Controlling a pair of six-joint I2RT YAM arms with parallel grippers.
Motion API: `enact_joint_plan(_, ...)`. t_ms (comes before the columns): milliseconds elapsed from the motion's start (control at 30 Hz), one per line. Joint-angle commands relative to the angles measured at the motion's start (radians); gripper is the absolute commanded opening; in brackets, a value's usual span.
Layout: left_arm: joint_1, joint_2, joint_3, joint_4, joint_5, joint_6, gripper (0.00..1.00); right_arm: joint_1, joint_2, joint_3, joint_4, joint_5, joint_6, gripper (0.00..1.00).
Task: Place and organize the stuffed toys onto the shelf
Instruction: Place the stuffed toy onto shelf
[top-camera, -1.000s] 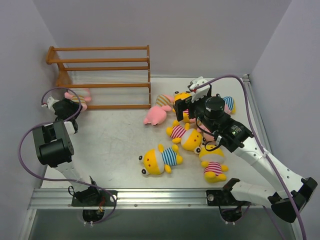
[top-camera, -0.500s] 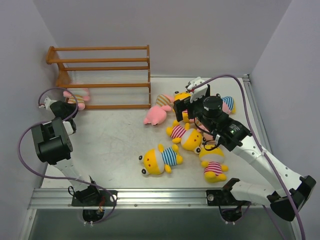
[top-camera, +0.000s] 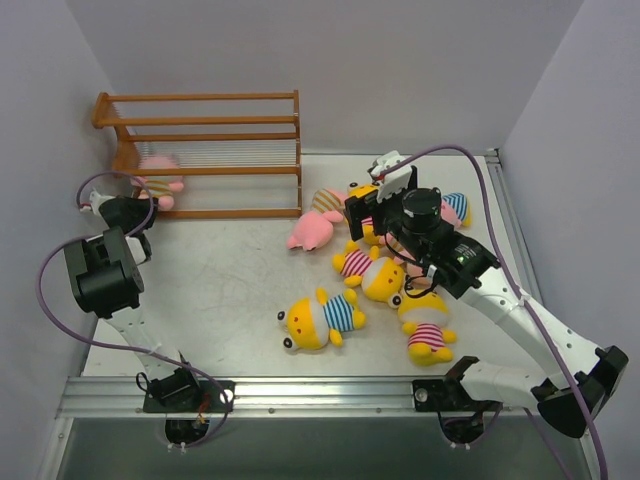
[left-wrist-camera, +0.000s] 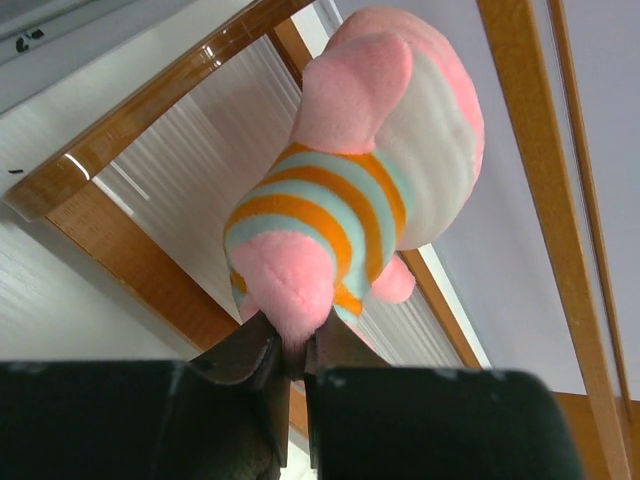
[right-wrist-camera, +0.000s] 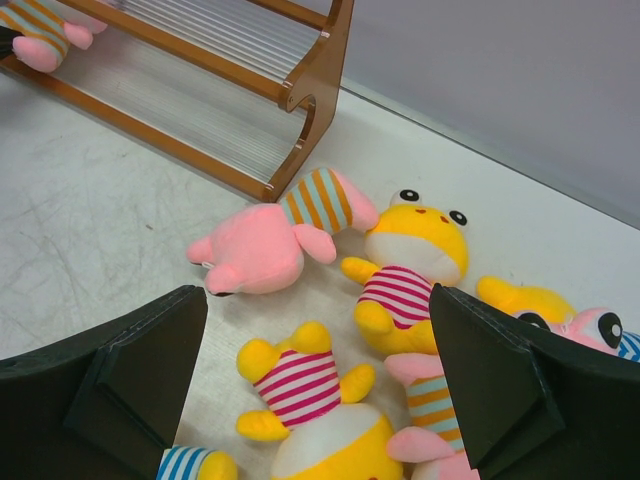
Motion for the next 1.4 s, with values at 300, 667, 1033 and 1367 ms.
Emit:
enact_joint_plan(300,0.026,0.006,-0.026,0.093,0.026,-0.098,0.03,0.004,0.004,0.039,0.021,0.007,-0.014,1.0)
enact_joint_plan(667,0.044,0.002,0.021,0.018,0.056,-0.077,0.44,0.004,-0.005,0.03,0.021,0.004,-0.015,1.0)
enact_joint_plan(1033,0.061,-0.102,-0.025,-0.031,0.037,-0.068,0.71,0.006,-0.037,0.021,0.022,-0.007,-0.005,1.0)
enact_joint_plan(1367,0.079,-0.26,-0.09,-0.16,0.042,-0.074,0.88,0.006,-0.059,0.021,0.019,-0.011,0.026,1.0)
